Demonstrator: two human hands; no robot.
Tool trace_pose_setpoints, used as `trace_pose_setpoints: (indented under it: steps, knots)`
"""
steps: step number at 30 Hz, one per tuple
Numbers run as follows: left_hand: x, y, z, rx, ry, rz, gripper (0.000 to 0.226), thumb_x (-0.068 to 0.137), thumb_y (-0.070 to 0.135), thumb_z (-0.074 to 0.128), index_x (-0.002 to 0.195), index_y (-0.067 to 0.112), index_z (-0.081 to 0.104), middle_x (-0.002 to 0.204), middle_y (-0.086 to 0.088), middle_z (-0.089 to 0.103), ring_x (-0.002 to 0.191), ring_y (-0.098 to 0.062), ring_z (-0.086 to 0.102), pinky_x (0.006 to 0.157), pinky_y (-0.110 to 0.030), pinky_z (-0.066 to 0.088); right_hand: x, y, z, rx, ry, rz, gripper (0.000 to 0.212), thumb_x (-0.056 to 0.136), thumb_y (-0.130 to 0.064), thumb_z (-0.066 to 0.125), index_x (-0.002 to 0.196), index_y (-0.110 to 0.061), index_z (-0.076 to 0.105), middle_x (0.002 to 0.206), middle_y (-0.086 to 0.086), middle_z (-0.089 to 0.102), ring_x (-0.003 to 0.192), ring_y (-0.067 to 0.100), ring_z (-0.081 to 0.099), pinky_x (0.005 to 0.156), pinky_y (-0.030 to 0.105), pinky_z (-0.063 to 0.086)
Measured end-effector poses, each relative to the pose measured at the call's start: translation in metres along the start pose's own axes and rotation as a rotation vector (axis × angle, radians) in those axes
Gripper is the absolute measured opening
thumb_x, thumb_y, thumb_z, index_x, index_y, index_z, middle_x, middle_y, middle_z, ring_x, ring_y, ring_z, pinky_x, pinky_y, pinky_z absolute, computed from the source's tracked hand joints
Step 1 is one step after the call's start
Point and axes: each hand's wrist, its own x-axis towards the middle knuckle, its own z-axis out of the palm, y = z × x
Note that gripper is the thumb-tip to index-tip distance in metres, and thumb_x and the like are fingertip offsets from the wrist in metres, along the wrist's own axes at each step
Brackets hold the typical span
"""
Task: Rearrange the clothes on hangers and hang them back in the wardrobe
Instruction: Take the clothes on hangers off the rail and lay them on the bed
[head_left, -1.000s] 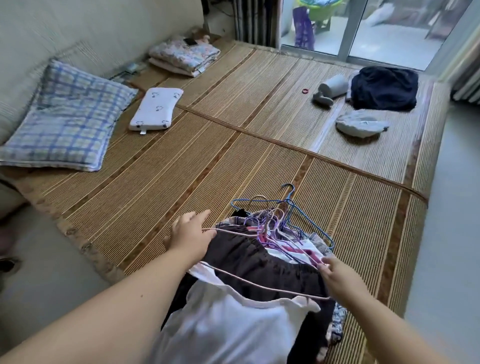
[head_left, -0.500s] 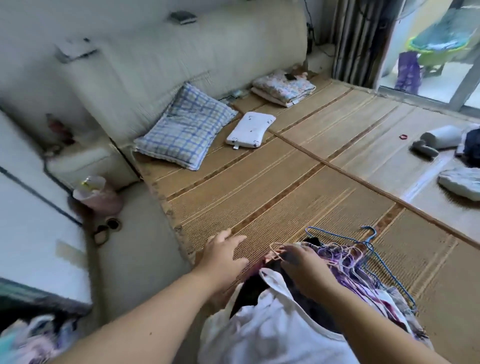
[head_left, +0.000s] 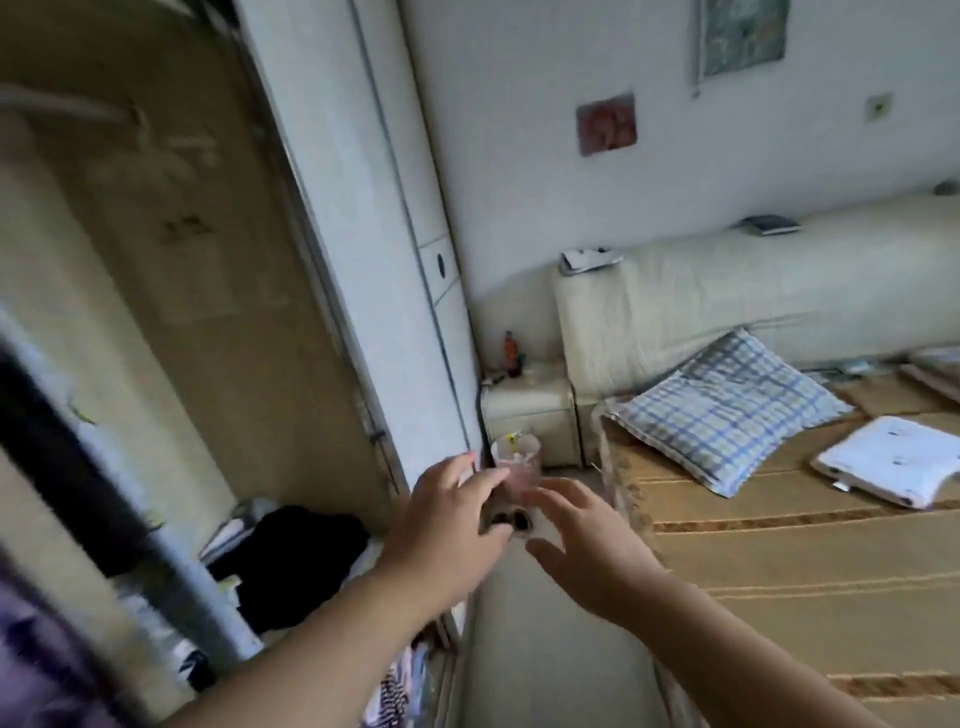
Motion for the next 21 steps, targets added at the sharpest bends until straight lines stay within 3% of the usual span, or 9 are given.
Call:
trace_pose_setpoints:
  steps: [4,8,14,18,21]
  knots:
    - [-0.023,-0.063,-0.081,0.107,0.198,-0.121,0.055,0.086,0.042,0.058,0.138,0.041,0.039,0.155,0.010,0.019,0.141,-0.014,0.022,0.113,-0.039,0.024,0.050,-0.080,0.011,-0.010,0.004,-0.191,0.053,0.089,-0.038,0.055,0.140,-0.038,0.037,0.150,-0.008,0.030,0.135,0.014,0.035,0.110,0.027,0.030]
    - [-0.039,-0.108,-0.149,0.254,0.420,-0.205,0.054,0.085,0.044,0.057,0.136,0.041,0.040,0.153,0.009,0.023,0.140,-0.014,0.023,0.114,-0.038,0.024,0.089,-0.158,0.018,0.018,0.017,-0.351,0.052,0.088,-0.038,0.054,0.138,-0.037,0.039,0.147,-0.009,0.033,0.129,0.016,0.043,0.105,0.029,0.036]
    - [-0.042,-0.141,-0.234,0.500,0.744,-0.245,0.048,0.066,0.041,0.056,0.111,0.029,0.066,0.127,-0.005,0.059,0.120,-0.029,0.054,0.096,-0.047,0.046,0.154,-0.240,0.009,0.120,0.079,-0.563,0.054,0.088,-0.044,0.056,0.139,-0.040,0.037,0.148,-0.009,0.031,0.133,0.013,0.039,0.109,0.029,0.034]
    - [-0.033,-0.155,-0.270,0.671,0.839,-0.285,0.050,0.065,0.040,0.056,0.112,0.026,0.066,0.134,-0.012,0.053,0.129,-0.036,0.042,0.106,-0.050,0.036,0.202,-0.284,-0.003,0.252,0.114,-0.690,0.052,0.088,-0.043,0.057,0.137,-0.038,0.041,0.145,-0.007,0.034,0.131,0.016,0.041,0.108,0.031,0.036]
    - [-0.022,-0.157,-0.293,0.838,0.846,-0.370,0.057,0.066,0.043,0.058,0.122,0.030,0.059,0.147,-0.008,0.040,0.141,-0.032,0.024,0.111,-0.051,0.024,0.236,-0.304,-0.004,0.320,0.097,-0.779,0.050,0.088,-0.043,0.056,0.136,-0.039,0.041,0.146,-0.008,0.033,0.131,0.014,0.041,0.108,0.027,0.034]
